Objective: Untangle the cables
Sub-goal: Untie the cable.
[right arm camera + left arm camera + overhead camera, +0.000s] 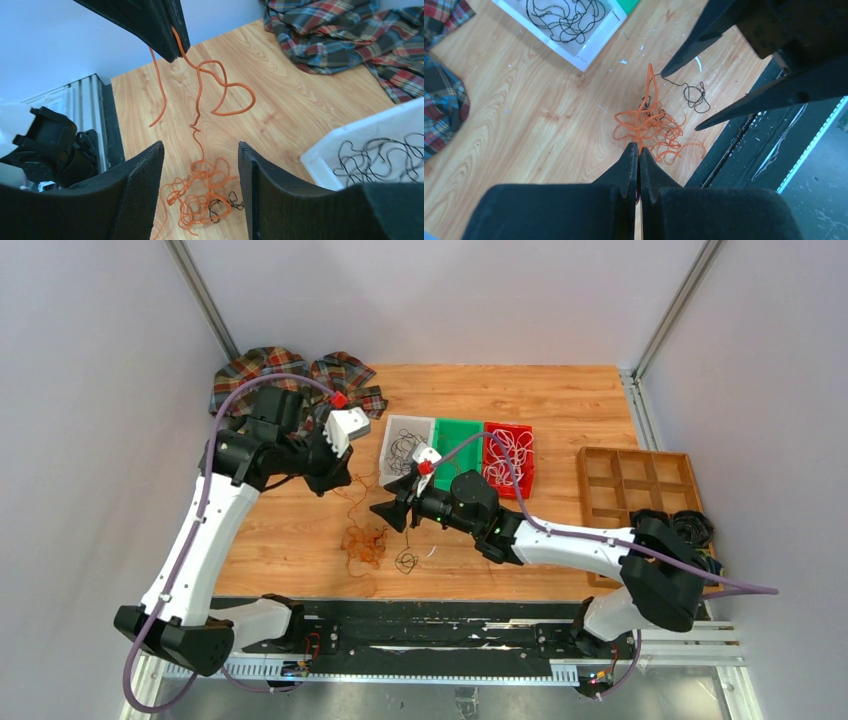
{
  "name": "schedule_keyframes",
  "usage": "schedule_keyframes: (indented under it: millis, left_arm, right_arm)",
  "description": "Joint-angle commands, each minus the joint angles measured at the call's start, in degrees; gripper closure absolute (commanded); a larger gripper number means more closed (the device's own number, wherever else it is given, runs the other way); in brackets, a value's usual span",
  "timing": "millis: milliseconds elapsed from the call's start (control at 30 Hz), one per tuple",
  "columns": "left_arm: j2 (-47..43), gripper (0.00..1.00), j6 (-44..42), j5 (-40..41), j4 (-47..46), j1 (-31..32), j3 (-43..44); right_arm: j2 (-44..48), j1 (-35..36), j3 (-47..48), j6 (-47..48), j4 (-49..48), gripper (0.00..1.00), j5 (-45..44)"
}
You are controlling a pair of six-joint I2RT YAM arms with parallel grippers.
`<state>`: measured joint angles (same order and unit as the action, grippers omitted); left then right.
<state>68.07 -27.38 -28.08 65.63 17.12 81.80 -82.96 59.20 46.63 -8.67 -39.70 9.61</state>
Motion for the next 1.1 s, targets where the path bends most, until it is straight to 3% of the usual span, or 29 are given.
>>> schedule_keyframes:
  millis: [0,333,467,567,667,767,1067]
  left_arm:
    - [-2.0,0.99,-2.7,-1.9,6.2,0.8,5.4]
    - [-3.1,1.0,-2.7,-4.5,10.5,1.5,15.0]
    - [-3.3,1.0,-2.7,-5.0,11.5,1.6,16.3]
    - [-3.4,1.0,-2.7,-5.3,12.5,1.6,18.0]
    - [-3.5,1.0,-2.6,-5.5,14.1,1.6,20.5]
    - [-3.6,1.0,-3.3,-4.8,15.1,1.6,23.3]
    - [-5.2,1.0,-7.1,-1.0,15.7,1.5,21.0]
  right_arm:
    - [-2.0,1.3,2.8,-3.0,-7.4,0.43,4.5]
    - [-7.1,2.3,6.1,-7.8,-16.7,0.43,2.9]
    - [-8.9,3.3,8.7,-7.1,-16.3,0.47,-2.4]
    - [-9.9,3.3,9.9,-5.9,-15.3,0.56,-6.0]
    - [-10.1,3.3,9.3,-4.7,-14.5,0.81,-7.8]
    - [-8.6,3.2,6.9,-3.6,-14.3,0.99,-10.5]
    - [1.1,1.2,1.0,-2.9,-13.5,0.99,-12.3]
